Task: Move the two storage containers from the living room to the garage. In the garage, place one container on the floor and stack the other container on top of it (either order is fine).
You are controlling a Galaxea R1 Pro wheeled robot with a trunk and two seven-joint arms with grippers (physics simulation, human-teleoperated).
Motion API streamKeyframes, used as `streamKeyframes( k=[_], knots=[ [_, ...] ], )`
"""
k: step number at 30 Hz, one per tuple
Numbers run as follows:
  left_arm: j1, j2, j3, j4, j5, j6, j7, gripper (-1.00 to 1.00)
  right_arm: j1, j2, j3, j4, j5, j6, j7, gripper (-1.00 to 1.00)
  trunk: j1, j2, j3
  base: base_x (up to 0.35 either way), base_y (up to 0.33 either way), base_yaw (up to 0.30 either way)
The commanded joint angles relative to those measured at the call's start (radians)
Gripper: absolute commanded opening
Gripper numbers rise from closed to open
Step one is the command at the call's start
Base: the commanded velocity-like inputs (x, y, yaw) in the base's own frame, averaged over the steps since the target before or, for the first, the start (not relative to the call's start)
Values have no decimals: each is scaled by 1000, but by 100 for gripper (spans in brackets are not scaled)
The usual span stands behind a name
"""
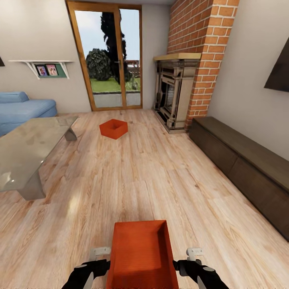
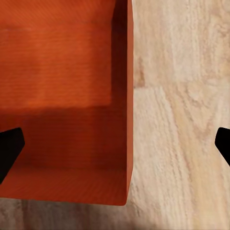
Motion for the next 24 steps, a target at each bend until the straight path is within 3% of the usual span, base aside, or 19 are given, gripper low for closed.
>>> streamKeyframes(
  k=[1, 6, 24],
  knots=[
    [0, -1, 2, 1, 8, 6, 4, 100, 0, 0, 2, -2, -6, 6, 0, 100, 0, 0, -3, 0, 0, 0],
    [0, -3, 0, 38, 9, 8, 3, 100, 0, 0, 4, -2, -5, 6, 0, 100, 0, 0, -11, 0, 0, 0],
    [0, -4, 0, 43, 11, 7, 3, 100, 0, 0, 5, -3, -4, 6, 0, 100, 0, 0, -25, 0, 0, 24]
  ],
)
